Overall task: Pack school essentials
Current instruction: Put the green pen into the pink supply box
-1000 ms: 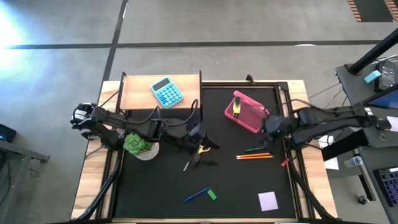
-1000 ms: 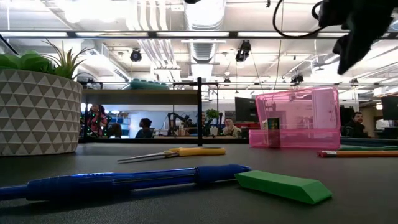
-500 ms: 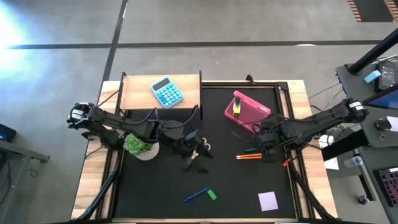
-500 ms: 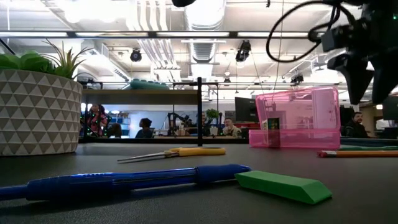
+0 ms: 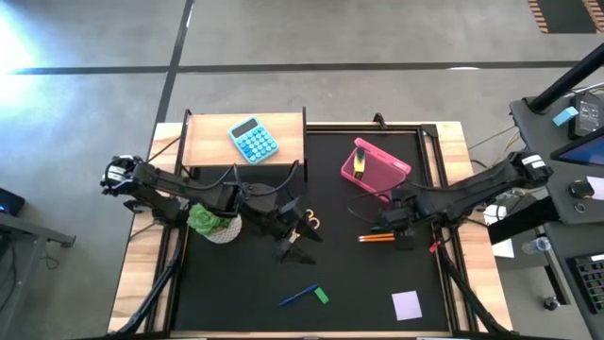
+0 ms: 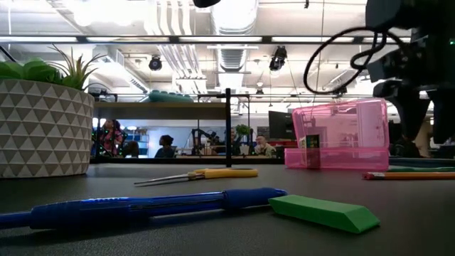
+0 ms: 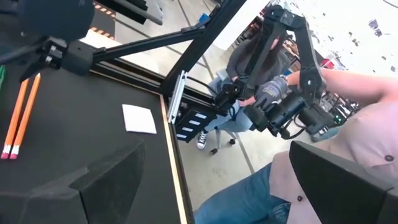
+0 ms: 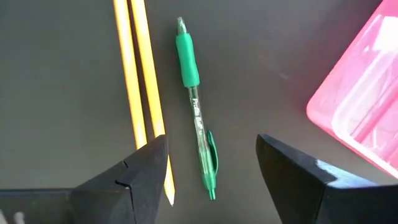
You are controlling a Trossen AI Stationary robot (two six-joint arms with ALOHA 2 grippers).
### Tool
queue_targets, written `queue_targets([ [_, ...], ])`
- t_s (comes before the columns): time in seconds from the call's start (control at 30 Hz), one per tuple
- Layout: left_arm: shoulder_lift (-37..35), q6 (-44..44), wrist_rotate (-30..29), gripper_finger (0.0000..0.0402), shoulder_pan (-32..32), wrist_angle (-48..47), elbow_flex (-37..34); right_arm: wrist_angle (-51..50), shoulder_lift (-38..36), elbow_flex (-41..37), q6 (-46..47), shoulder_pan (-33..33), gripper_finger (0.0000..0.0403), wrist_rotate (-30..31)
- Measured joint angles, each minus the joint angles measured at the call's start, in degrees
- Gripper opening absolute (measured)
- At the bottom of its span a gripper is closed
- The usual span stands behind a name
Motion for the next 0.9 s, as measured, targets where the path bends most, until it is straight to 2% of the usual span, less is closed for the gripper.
queue_targets([
  [0.27, -0.1, -0.8, 0.0, 0.0380, 0.0, 0.0, -0.5, 5.7, 7.8, 0.0, 1.1, 0.0, 0.0211, 0.9],
  [0.6, -1.5, -0.9, 0.0, 0.0380, -0.1, 0.0, -2.0, 9.4, 14.0, 0.0, 1.0, 0.0, 0.0170, 1.5],
  [0.73, -1.7, -1.3, 0.3, 0.0380, -0.1, -0.1, -2.1, 9.8, 15.4, 0.1, 1.4, 0.0, 0.0141, 1.3],
  [0.9, -1.8, -3.6, 2.7, 0.0380, -0.1, -0.1, -2.8, 10.2, 15.3, 0.1, 1.7, 0.0, 0.0087, 0.7],
])
